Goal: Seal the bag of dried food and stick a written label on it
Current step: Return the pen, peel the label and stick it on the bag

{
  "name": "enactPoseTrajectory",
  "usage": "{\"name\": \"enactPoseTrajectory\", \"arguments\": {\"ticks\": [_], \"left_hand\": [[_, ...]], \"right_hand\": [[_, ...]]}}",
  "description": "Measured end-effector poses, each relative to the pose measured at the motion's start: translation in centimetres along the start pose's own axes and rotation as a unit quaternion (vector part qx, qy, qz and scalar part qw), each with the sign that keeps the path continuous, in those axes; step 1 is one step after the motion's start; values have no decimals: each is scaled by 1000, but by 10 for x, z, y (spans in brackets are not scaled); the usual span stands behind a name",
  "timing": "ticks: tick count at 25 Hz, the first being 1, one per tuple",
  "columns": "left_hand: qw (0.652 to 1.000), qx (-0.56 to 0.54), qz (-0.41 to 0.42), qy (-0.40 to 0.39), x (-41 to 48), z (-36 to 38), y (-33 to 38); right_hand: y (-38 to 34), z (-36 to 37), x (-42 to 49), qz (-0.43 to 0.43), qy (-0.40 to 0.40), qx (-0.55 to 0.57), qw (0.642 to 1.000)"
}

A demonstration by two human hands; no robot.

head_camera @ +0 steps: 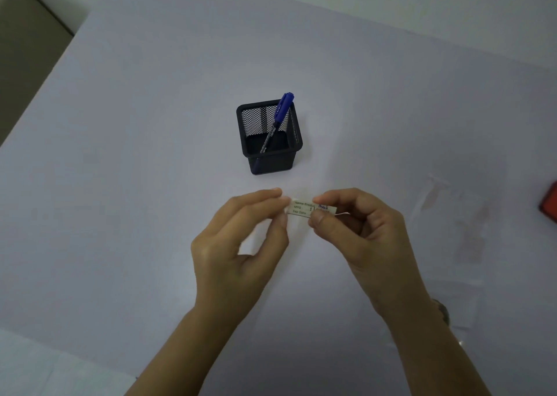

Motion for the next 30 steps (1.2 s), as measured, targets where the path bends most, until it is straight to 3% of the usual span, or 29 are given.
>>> {"name": "enactPoseTrajectory", "arguments": {"ticks": [2,20,30], "left_hand": [[999,-33,-38,2,2,-3,-7],[999,-5,-51,-7,0,-1,-6],[998,34,25,-40,6,6,1]], "right_hand": [[0,0,-1,1,1,-1,1000],[-4,2,-8,-19,-3,-9,1000],[5,0,-6,36,3,9,999]]}}
Point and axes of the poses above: each hand's wrist, its own x-axis towards the middle knuckle, its own z-axis out of the palm, y = z × x, the point moved 10 cm from there along x, towards the middle knuckle, and after that the axes turned 5 degrees about -x, right-handed, at the moved point
